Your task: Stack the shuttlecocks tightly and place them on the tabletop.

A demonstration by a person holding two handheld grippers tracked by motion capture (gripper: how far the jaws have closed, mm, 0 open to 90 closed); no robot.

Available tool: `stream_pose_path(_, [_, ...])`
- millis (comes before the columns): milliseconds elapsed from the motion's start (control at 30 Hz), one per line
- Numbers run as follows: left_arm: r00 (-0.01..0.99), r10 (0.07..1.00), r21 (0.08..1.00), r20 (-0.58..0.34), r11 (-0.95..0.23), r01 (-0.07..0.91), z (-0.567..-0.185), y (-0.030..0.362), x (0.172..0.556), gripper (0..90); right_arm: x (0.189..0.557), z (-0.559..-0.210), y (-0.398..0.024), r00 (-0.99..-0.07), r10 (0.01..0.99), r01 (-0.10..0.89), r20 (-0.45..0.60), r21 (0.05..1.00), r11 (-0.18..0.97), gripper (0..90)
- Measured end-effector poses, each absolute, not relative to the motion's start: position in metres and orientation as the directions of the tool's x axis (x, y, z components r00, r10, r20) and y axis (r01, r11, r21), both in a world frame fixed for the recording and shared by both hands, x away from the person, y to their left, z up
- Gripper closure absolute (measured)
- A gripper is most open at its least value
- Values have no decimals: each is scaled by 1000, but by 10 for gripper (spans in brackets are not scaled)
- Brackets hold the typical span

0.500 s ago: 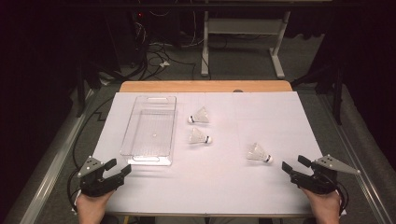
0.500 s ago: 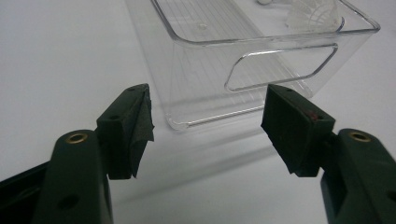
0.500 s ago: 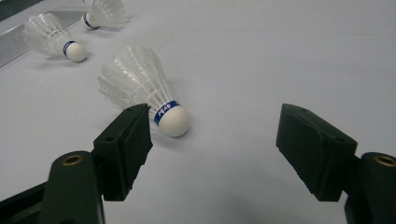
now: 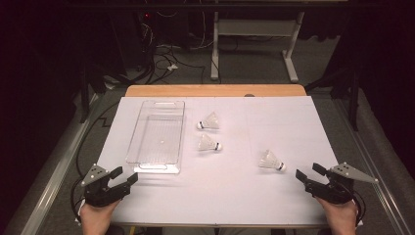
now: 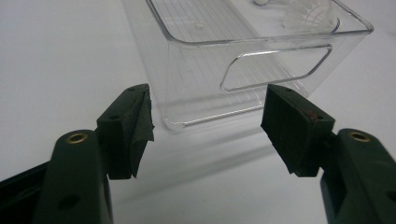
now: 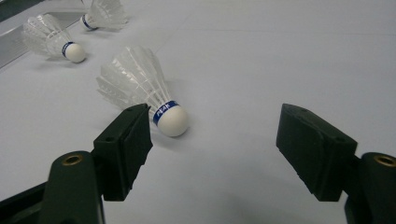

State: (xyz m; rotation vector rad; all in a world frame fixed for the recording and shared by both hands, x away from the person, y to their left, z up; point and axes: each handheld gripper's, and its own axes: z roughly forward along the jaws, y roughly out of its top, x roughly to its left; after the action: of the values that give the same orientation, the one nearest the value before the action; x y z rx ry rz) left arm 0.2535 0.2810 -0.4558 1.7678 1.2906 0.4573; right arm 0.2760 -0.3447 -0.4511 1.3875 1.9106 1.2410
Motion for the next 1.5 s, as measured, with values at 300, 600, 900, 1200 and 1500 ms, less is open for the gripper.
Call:
stream_pose_path(300, [406, 891, 814, -203, -77, 576, -453, 277, 251, 345, 276, -451, -345, -377, 917, 494, 129, 866, 81, 268])
stream_pose_path(600, [426, 881, 818, -205, -85, 569, -449, 270, 249, 346, 276, -452, -345, -378, 916, 495, 132, 865, 80, 268])
stream_pose_path(900, [466, 863, 818, -193, -121, 562, -445, 257, 247, 351, 276, -452, -345, -377, 917, 496, 131, 864, 80, 268])
stream_pose_path(1200, [499, 846, 816, -189, -148, 559, -443, 244, 247, 352, 276, -452, -344, -380, 916, 496, 129, 864, 84, 268])
stream_pose_path(1500, [538, 825, 815, -176, -184, 549, -441, 230, 248, 354, 276, -452, -344, -380, 916, 493, 127, 866, 85, 268])
